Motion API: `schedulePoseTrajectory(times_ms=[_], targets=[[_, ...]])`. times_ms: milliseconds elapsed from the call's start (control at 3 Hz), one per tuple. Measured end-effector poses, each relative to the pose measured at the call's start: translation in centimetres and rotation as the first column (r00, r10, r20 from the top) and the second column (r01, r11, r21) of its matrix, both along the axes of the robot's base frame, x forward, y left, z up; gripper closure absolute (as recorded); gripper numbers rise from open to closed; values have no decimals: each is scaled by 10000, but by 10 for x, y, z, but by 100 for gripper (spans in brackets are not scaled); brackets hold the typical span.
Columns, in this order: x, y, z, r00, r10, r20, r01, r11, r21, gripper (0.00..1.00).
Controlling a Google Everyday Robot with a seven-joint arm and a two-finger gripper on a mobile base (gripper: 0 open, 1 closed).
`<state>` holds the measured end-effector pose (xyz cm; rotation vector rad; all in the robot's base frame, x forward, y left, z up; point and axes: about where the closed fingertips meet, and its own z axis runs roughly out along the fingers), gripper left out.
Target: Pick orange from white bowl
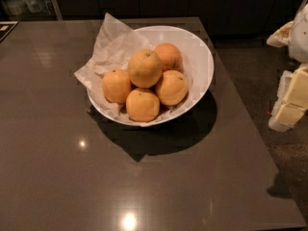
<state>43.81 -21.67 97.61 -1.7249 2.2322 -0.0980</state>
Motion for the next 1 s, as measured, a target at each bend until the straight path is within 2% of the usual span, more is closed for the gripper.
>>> schedulePoseTrajectory(times_ms=[333,667,1000], targets=[[0,0,0,10000,0,0,0,10000,0,0],[4,6,4,9997,88,233,-92,9998,171,0],[18,25,12,9963,702,498,-748,9925,971,0]])
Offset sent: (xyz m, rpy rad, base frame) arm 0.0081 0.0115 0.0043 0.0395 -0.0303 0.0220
